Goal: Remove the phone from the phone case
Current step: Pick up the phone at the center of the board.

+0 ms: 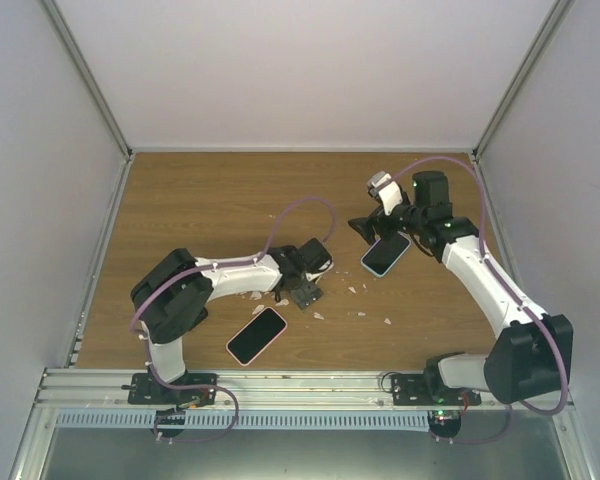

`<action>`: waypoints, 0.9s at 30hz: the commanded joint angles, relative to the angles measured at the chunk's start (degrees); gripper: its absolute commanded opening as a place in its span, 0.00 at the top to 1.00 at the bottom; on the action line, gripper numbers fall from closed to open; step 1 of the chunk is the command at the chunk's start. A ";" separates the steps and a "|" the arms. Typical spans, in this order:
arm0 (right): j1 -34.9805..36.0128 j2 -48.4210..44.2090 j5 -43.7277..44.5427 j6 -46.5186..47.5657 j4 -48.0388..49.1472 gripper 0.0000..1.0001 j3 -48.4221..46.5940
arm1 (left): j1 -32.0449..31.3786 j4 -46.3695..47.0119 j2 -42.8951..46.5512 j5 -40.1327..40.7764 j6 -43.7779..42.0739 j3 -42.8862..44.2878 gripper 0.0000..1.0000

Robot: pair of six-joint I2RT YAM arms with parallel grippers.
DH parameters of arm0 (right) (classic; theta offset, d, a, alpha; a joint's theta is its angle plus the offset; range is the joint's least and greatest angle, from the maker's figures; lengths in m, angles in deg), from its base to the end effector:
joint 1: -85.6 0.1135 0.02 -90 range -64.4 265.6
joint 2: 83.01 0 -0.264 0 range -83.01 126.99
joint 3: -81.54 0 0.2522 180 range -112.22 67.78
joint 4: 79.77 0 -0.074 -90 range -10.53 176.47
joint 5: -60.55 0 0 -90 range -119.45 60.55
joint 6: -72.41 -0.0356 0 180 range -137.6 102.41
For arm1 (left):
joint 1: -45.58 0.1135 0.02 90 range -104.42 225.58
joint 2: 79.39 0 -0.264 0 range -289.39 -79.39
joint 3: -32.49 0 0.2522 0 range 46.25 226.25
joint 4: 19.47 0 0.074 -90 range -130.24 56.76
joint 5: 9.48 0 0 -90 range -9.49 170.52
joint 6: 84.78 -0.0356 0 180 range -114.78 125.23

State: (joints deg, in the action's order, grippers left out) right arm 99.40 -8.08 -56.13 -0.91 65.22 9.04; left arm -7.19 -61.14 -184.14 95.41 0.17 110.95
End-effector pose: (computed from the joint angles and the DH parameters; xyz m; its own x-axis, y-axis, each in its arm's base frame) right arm 0.2752 0.0841 0.2934 -0.4050 -0.3636 -0.8389 -0.7053 0.7081 0.0336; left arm 0.2215 -0.2763 0.1566 -0.4960 0.7934 -0.3528 0.7577 0.5939 0.2703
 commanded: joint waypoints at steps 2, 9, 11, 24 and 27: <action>-1.05 -1.00 -3.51 -2.98 -2.11 0.00 -3.54 | 4.76 -2.64 -0.51 -4.44 4.33 -0.07 0.01; -1.01 -0.60 -6.67 -4.77 -3.60 0.00 -5.69 | 8.03 -4.38 -2.76 -10.20 3.82 3.01 0.01; -1.03 -0.58 -7.32 -4.99 -4.22 0.00 -6.21 | 8.73 -5.14 -3.88 -10.85 3.94 4.34 0.01; -1.14 -0.15 -10.96 -9.38 -7.73 0.00 -10.48 | 8.13 -6.27 -9.96 -9.74 4.51 7.51 0.01; -1.20 -0.47 -11.37 -11.73 -7.46 0.00 -10.43 | 8.13 -6.67 -10.34 -10.26 4.46 7.33 0.04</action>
State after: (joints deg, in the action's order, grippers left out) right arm 98.79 -8.01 -65.81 -8.95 58.88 -0.38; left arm 1.31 -66.01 -190.85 84.13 4.38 119.33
